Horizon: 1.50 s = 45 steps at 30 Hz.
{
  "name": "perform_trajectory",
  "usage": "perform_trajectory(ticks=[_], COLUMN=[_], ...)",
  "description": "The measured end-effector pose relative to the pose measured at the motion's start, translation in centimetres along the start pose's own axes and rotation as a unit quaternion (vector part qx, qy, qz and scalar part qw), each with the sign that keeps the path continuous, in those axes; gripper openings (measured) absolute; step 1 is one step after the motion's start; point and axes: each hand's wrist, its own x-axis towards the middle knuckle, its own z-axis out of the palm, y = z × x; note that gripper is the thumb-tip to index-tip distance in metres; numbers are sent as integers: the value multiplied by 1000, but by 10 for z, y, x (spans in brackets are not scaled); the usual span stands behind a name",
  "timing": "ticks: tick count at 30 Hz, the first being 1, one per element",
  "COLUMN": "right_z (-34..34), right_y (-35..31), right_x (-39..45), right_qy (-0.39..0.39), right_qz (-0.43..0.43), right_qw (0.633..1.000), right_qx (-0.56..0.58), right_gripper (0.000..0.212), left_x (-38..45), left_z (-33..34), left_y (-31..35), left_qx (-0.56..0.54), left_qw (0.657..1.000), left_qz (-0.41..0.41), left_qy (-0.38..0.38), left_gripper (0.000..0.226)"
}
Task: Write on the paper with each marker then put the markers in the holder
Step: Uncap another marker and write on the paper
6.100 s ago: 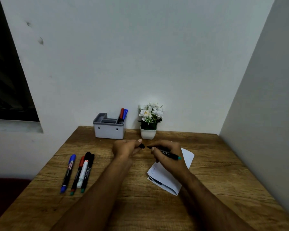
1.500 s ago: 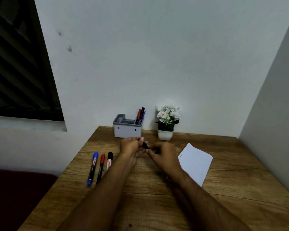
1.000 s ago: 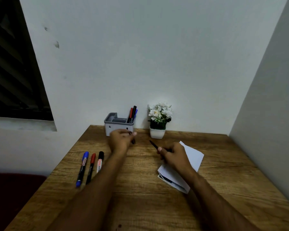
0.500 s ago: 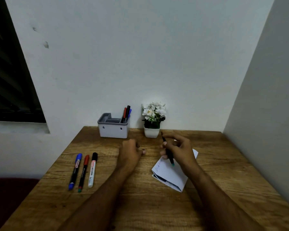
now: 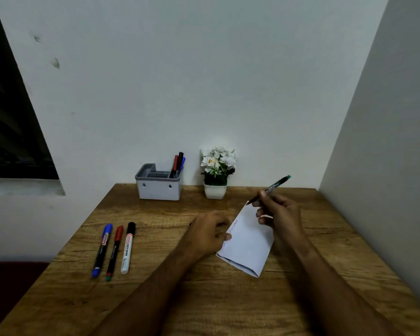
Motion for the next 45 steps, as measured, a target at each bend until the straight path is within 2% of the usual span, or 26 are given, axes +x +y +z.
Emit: perform_trajectory(ticks=[7,12,19,22,25,31,40,45], right_z=[-3,4,4,2,0,-2,-2,-2], right_y=[12,18,24,27,34,38,40,43], right_x=[1,12,24,25,23,26,27,28], right_qy=[-66,-80,-102,-112,-110,-117,-140,-144], right_qz=[-31,-8,-14,-42,-67,-76,-106,-90], right_qw=[989,979,955,951,949,941,925,924], right_qx=[-128,-186,-278,-284,-289,-310,-336,-342], right_gripper=[21,3,15,7,10,15,8,8], left_x=[-10,-10,-12,-11,-11,-10,-10,-10], left_z=[9,11,12,12,13,15,18,20], left_y=[-4,-6,-5,-6,-7,-8,-11,-13], left_qx=[34,46,46,49,53,61,63,64], left_qw=[997,996,996,996,995,995,994,994], left_qz=[56,62,61,58,60,57,51,46], left_qy=[-39,-52,-51,-53,-58,-62,-74,-79], left_gripper=[33,43,47,48,48,49,50,50])
